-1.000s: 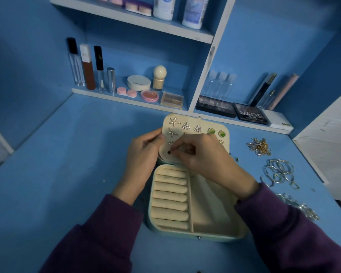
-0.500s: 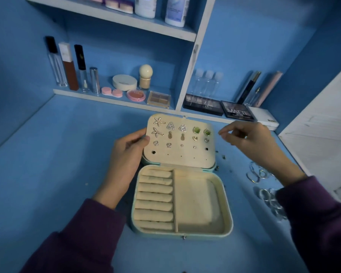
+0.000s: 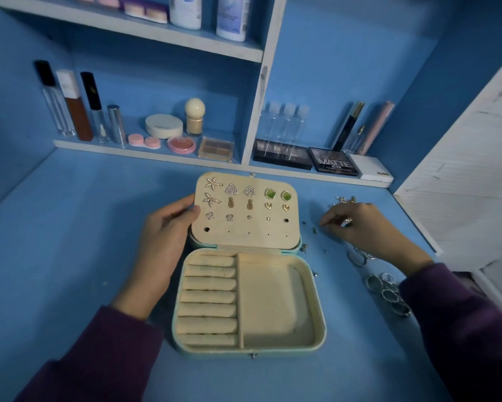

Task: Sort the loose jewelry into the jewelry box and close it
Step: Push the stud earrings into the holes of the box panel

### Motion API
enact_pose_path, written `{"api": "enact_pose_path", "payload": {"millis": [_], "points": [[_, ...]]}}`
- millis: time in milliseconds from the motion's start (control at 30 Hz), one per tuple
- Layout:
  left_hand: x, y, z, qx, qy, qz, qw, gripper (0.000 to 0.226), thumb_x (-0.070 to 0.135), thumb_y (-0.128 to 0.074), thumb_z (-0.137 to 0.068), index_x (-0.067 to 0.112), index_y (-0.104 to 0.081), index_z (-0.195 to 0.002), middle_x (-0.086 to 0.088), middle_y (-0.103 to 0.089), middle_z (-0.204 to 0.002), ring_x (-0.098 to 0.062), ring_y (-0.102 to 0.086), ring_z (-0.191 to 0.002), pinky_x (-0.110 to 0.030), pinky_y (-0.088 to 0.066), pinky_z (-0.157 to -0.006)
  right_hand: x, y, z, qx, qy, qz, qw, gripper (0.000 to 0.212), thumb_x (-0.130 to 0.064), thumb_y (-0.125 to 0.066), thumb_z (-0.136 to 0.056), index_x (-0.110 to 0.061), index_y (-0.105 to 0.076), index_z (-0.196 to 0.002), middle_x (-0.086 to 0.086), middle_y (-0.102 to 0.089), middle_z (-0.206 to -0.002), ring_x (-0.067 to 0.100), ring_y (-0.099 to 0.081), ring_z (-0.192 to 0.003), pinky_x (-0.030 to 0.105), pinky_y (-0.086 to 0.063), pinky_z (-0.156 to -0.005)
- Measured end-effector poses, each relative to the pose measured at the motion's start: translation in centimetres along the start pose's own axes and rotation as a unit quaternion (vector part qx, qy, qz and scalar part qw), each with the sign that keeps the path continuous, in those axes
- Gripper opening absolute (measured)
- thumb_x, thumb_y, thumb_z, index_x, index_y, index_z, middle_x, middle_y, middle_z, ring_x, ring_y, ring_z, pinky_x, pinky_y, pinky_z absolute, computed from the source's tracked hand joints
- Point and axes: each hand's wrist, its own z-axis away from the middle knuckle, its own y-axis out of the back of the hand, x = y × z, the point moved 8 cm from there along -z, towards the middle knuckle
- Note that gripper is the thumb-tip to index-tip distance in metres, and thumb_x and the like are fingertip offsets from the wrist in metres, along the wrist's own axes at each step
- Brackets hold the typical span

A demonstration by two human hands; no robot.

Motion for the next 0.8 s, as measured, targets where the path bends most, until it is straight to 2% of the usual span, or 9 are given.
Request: {"api": "enact_pose_path", "payload": {"millis": [33, 100, 167, 267, 400, 500, 600, 667, 800], "points": [[0.0, 0.0, 0.0, 0.001, 0.002, 0.0, 1.0, 0.029, 0.006, -0.056, -0.093, 0.022, -0.063, -0.116, 0.018, -0.053, -0.103, 0.017, -0.059, -0.072, -0.001, -0.04, -0.054, -0.1, -0.1, 0.0, 0.001, 0.009, -0.002, 1.0, 0.012, 0.0, -0.068, -0.08, -0.011, -0.074, -0.084, -0.002, -0.069, -0.075, 0.008, -0.059, -0.07, 0.001, -0.038, -0.067], [-0.1, 0.1, -0.1, 0.005, 0.005, -0.003, 1.0, 0.029, 0.007, -0.056, -0.092, 0.023, -0.064, -0.116, 0.018, -0.054, -0.104, 0.014, -0.048, -0.087, -0.002, -0.04, -0.055, -0.2, -0.2, -0.2, -0.005, 0.023, -0.001, 1.0, 0.012, -0.002, -0.068, -0.081, -0.012, -0.074, -0.084, -0.004, -0.068, -0.073, 0.005, -0.058, -0.076, 0.001, -0.037, -0.067], [-0.2, 0.2, -0.1, 0.007, 0.005, -0.002, 1.0, 0.028, 0.008, -0.056, -0.092, 0.024, -0.064, -0.113, 0.019, -0.053, -0.103, 0.013, -0.041, -0.089, -0.002, -0.04, -0.054, -0.3, -0.4, -0.5, -0.02, 0.028, 0.003, 0.999, 0.014, -0.004, -0.068, -0.082, -0.017, -0.074, -0.084, -0.008, -0.068, -0.073, -0.002, -0.057, -0.073, 0.001, -0.037, -0.066], [0.0, 0.0, 0.0, 0.003, 0.005, -0.002, 1.0, 0.028, 0.007, -0.056, -0.093, 0.023, -0.064, -0.115, 0.02, -0.053, -0.102, 0.014, -0.04, -0.089, -0.002, -0.04, -0.053, -0.5, -0.6, -0.8, -0.044, 0.029, 0.012, 0.999, 0.019, -0.005, -0.069, -0.081, -0.023, -0.072, -0.08, -0.01, -0.07, -0.074, -0.006, -0.056, -0.07, 0.002, -0.038, -0.066], [0.2, -0.1, 0.0, 0.001, 0.004, 0.003, 1.0, 0.028, 0.007, -0.056, -0.092, 0.029, -0.063, -0.107, 0.021, -0.055, -0.1, 0.011, -0.042, -0.089, -0.003, -0.041, -0.055, -0.5, -0.8, -1.2, -0.063, 0.02, 0.029, 0.997, 0.017, -0.008, -0.071, -0.08, -0.026, -0.073, -0.08, -0.014, -0.068, -0.075, -0.003, -0.059, -0.068, 0.007, -0.042, -0.069], [0.0, 0.1, 0.0, 0.005, 0.01, -0.01, 1.0, 0.028, 0.009, -0.057, -0.093, 0.023, -0.065, -0.115, 0.02, -0.055, -0.102, 0.014, -0.04, -0.09, -0.013, -0.047, -0.072, -0.4, -0.9, -1.4, -0.071, 0.016, 0.041, 0.997, 0.019, -0.011, -0.072, -0.08, -0.03, -0.072, -0.079, -0.016, -0.066, -0.076, 0.0, -0.061, -0.071, 0.019, -0.049, -0.074], [0.1, 0.1, 0.1, 0.008, 0.013, -0.012, 1.0, 0.029, 0.008, -0.056, -0.093, 0.02, -0.064, -0.118, 0.018, -0.055, -0.103, 0.012, -0.04, -0.09, -0.026, -0.046, -0.084, -0.5, -1.0, -1.5, -0.073, 0.018, 0.044, 0.996, 0.021, -0.01, -0.071, -0.081, -0.031, -0.07, -0.078, -0.019, -0.064, -0.075, -0.002, -0.06, -0.071, 0.02, -0.048, -0.073], [0.2, 0.0, 0.2, 0.006, 0.009, -0.007, 1.0, 0.029, 0.007, -0.056, -0.093, 0.023, -0.063, -0.115, 0.017, -0.055, -0.103, 0.011, -0.04, -0.09, -0.025, -0.046, -0.081, -0.6, -1.0, -1.5, -0.078, 0.018, 0.047, 0.996, 0.02, -0.01, -0.07, -0.081, -0.03, -0.07, -0.078, -0.019, -0.064, -0.075, -0.002, -0.059, -0.071, 0.019, -0.048, -0.073], [0.3, 0.0, 0.1, 0.003, 0.004, -0.003, 1.0, 0.029, 0.006, -0.056, -0.093, 0.025, -0.063, -0.114, 0.017, -0.054, -0.103, 0.01, -0.041, -0.09, -0.014, -0.05, -0.066, -0.4, -0.9, -1.4, -0.07, 0.015, 0.038, 0.997, 0.018, -0.012, -0.068, -0.083, -0.03, -0.068, -0.079, -0.017, -0.066, -0.075, -0.001, -0.06, -0.07, 0.011, -0.044, -0.068]]}}
